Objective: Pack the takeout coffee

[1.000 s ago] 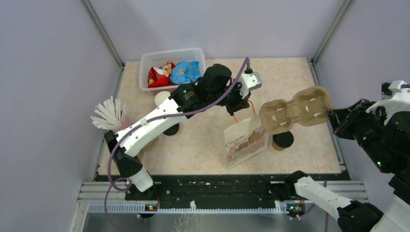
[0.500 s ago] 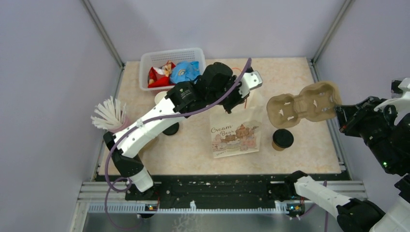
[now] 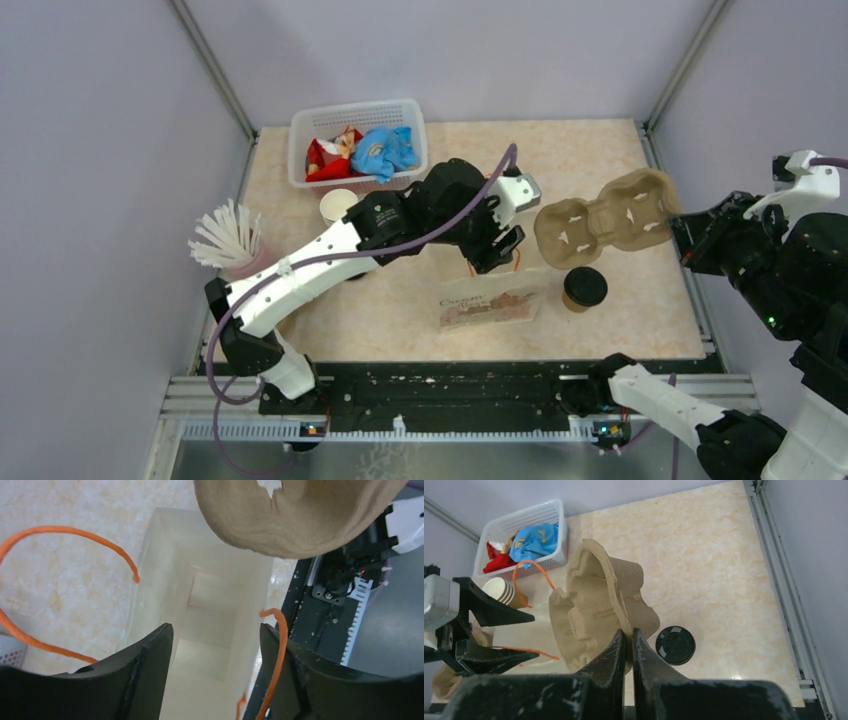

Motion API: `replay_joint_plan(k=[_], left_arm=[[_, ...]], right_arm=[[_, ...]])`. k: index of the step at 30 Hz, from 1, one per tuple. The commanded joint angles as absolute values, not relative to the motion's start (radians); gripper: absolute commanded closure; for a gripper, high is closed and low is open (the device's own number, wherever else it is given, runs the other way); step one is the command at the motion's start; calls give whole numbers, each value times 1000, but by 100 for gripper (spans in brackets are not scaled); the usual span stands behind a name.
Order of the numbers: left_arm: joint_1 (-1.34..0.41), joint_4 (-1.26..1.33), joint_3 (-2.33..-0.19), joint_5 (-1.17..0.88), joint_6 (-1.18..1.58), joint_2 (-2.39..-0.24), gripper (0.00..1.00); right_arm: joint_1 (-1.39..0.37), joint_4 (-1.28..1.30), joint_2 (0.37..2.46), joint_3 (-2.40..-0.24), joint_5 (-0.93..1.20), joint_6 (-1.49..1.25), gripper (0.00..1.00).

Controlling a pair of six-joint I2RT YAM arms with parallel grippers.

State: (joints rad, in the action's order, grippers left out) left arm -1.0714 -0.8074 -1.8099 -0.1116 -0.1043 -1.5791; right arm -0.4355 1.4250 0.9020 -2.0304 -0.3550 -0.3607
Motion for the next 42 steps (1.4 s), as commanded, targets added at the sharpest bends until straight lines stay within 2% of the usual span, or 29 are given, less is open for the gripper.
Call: replay_joint_plan(k=[1,5,11,17,21,27,32,42], left_arm=[[-1070,-778,-1882,-119,96,-1509,25],[-1060,-868,-1935,-37,263,-1469,15],[-973,-957,-1831,-9,438,-1332,10],[-724,-948,-1685,-150,574,-1246,10],[-700,-921,-1590,-228,631,-1231,12],[-700,-870,-1477,-232,649,-1187,21],[-700,-773,-1369,-312,707,-1156,34],[-699,-718,-1306,-354,743,-1155,56]], right_arm=[[-429,1431,928,-2038,-304,-405,100],[-429,1466,970,-2046,-221,-436,100],[-430,1467,992,-2060,-251,-483,100],[-430,1500,1054,-2131,-261,-490,100],[-430,1498,1077,-2143,-247,-507,100],[-429,1498,1094,-2158,-265,-502,100],[-430,1441,1096,-2034,-150,-554,100],[-431,1325,1078,-1872,-120,-648,100]])
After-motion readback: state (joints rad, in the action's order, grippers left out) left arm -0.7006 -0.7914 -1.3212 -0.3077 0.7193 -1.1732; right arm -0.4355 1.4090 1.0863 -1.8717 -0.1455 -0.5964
